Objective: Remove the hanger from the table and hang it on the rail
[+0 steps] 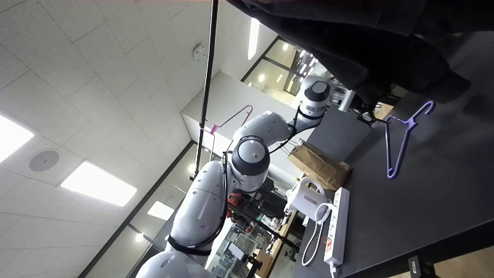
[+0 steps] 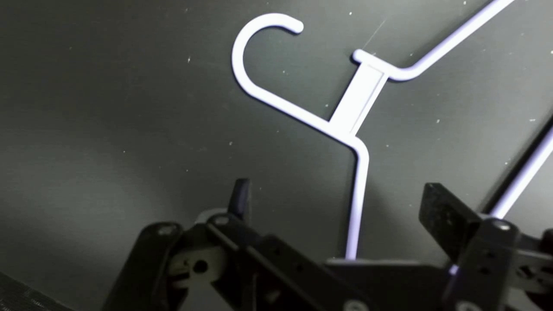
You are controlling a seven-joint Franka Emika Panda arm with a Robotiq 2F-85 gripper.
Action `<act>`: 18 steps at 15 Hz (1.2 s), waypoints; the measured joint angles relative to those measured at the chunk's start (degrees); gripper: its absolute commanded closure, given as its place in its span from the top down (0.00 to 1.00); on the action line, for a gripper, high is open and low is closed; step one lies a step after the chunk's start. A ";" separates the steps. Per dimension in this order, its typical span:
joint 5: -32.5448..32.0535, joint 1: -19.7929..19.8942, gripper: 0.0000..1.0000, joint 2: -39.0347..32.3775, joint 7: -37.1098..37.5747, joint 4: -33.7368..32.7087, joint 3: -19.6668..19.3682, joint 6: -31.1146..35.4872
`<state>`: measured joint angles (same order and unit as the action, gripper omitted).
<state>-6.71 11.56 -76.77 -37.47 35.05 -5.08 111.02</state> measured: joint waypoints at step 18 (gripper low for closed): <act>3.72 1.27 0.26 -3.92 -5.30 0.28 3.97 8.41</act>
<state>-2.99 12.84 -80.69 -42.76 35.33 -1.11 119.42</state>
